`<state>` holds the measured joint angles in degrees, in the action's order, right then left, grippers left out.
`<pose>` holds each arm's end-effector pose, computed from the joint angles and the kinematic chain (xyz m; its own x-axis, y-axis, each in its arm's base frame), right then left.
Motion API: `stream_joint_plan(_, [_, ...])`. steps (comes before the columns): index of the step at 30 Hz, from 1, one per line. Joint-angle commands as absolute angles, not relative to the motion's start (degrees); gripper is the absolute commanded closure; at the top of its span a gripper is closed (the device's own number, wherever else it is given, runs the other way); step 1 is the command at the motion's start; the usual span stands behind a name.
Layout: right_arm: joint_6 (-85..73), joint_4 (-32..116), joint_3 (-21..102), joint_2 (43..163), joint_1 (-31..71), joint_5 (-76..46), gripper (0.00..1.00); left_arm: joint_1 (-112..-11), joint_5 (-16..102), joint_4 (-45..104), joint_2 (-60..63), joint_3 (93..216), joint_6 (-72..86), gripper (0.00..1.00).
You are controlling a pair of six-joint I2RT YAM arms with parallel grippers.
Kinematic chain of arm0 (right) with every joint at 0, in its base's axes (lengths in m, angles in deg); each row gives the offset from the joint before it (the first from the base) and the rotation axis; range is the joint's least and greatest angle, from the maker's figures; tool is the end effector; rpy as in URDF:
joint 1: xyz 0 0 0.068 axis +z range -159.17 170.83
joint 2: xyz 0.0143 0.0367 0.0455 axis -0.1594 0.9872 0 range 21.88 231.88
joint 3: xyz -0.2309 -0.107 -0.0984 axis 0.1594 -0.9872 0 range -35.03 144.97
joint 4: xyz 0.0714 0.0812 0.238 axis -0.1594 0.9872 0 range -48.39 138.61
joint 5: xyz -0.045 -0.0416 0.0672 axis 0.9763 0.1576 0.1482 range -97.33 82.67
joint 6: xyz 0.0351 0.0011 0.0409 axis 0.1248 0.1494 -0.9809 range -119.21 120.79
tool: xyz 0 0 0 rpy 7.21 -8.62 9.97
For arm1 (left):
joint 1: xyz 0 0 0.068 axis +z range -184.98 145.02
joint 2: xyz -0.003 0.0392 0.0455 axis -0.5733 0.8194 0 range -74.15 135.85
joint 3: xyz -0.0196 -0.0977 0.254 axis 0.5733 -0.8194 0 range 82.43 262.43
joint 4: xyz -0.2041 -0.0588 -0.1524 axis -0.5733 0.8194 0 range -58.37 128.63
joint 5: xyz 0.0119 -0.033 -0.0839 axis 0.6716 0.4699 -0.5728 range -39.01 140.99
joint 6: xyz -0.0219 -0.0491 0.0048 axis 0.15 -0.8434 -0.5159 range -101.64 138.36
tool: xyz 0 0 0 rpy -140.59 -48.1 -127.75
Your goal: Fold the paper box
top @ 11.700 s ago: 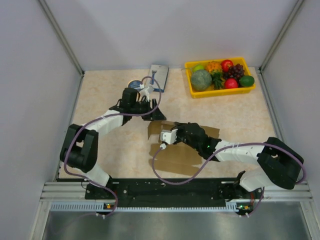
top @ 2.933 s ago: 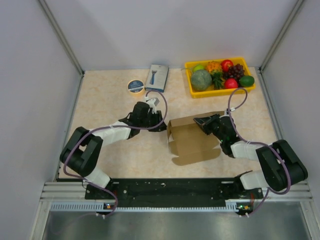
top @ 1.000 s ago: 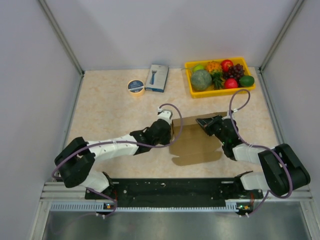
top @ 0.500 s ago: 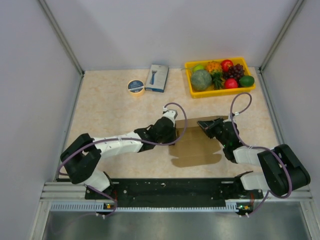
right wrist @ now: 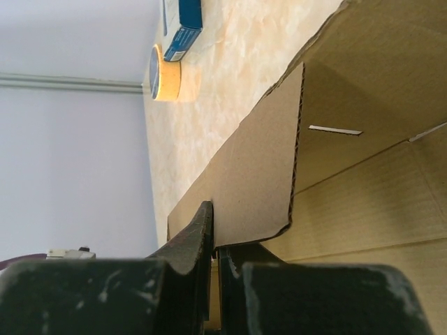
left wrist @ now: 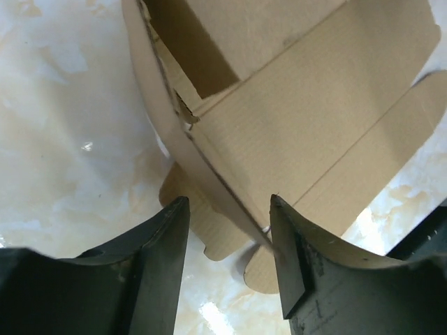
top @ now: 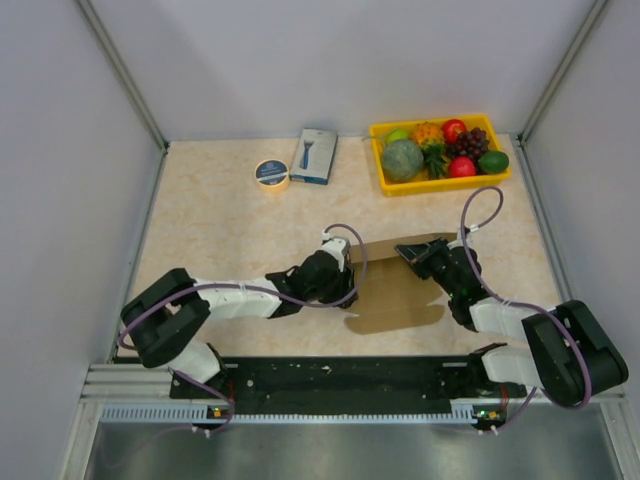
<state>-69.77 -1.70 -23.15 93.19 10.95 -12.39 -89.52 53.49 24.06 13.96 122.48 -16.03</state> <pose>0.2025 0.0776 0.1529 -0.4850 0.8227 -0.2966 0.1053 0.3916 0.9141 0.1771 -0.2459 0.1641 -0.7596 0.0938 -0.6436 0.4428 0.7994 -0.4062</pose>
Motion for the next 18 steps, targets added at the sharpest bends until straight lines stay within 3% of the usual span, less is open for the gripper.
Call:
stream_joint_plan(1, [-66.1,2.0,-24.0,93.9,11.1,-12.5,1.0,-89.7,49.5,15.6,9.4,119.1,-14.6,0.44])
stream_joint_plan(11, [-65.7,2.0,-23.1,94.2,11.0,-13.0,1.0,-87.1,47.8,14.9,-8.4,110.9,-8.7,0.28])
stream_joint_plan(14, [-65.9,1.8,-23.0,94.5,11.0,-13.3,1.0,-83.9,48.3,18.6,-12.2,110.5,-9.5,0.36])
stream_joint_plan(16, [-66.0,1.7,-22.7,94.6,11.1,-13.4,1.0,-80.2,50.1,23.0,-12.8,111.2,-9.3,0.54])
stream_joint_plan(18, [-66.1,1.7,-22.7,94.6,11.0,-13.5,1.0,-77.6,52.3,24.7,-12.8,112.0,-7.7,0.56])
